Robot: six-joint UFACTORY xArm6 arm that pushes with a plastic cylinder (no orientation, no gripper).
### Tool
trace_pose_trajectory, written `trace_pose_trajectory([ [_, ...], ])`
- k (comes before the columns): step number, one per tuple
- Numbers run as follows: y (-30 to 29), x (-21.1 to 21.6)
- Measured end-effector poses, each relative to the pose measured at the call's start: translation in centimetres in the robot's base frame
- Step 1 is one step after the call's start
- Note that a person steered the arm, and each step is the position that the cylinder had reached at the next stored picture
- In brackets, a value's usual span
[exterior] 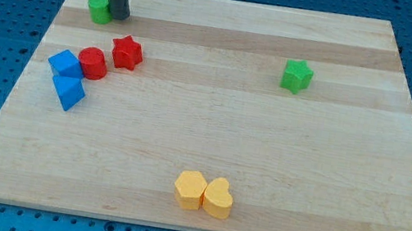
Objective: Move your arm to the bottom left
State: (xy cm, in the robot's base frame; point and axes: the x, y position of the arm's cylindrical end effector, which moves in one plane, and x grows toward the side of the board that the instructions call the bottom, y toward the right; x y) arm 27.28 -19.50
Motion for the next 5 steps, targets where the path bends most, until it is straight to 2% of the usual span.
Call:
trace_pose_trajectory([
  [1,5.2,1.9],
  [2,9.9,6.7],
  [3,10.9,8.1],
  [4,12.6,13.6],
  [5,12.8,22.1],
])
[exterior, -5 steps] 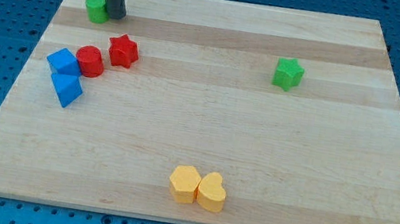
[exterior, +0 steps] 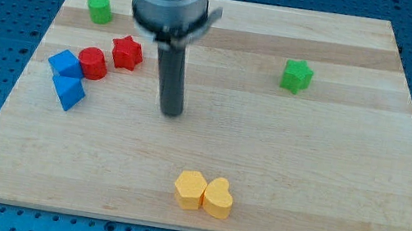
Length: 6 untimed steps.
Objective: Move your arm to the bottom left
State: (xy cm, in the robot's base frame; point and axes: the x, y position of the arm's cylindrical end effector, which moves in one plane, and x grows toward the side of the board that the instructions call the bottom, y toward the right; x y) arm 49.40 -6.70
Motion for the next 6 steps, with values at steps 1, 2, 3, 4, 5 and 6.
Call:
trace_pose_trajectory([
  [1,-0.6,7.1],
  [2,-1.7,9.3],
  [3,-7.1,9.9],
  [4,-11.1,12.0],
  [5,-14.1,12.5],
  [6,-17.7,9.6],
])
